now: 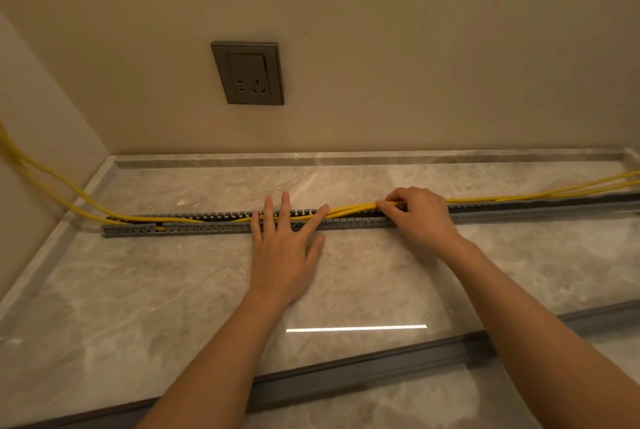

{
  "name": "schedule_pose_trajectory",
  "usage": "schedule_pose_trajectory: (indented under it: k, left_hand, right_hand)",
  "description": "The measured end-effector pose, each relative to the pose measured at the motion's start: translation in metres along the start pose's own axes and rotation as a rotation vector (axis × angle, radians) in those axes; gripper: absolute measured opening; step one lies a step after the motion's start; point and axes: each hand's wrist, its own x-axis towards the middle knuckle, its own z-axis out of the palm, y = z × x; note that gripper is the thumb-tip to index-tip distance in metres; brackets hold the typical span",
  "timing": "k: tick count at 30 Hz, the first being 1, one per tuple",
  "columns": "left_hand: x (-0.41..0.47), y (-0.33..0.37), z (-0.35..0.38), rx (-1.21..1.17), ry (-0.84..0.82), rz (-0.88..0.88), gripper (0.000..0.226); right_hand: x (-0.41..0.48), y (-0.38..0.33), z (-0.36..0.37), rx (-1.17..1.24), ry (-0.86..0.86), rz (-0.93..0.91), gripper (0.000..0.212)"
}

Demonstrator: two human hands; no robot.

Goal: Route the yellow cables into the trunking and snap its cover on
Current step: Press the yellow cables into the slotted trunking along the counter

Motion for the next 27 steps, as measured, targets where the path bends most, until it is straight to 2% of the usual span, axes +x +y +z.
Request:
schedule_pose_trajectory:
  k: [6,18,22,27]
  left_hand:
    - [0.001,0.001,0.001,0.023,-0.012,-0.011,0.050]
    - [0.000,0.000,0.001,0.022,-0.008,-0.006,0.049]
    - [0.000,0.001,0.000,0.018,-0.019,-0.008,0.051]
    - [0.002,0.007,-0.001,0.090,-0.041,0.006,0.056]
  right_hand:
    - [0.000,0.000,0.000,0.159,0.080,0.024,0.021]
    - [-0.017,0.000,0.015,0.102,0.368,-0.131,0.021]
    - [-0.029,0.005,0.015,-0.051,0.305,-0.260,0.013]
    - [-0.049,0.015,0.013,-0.266,0.135,-0.325,0.043]
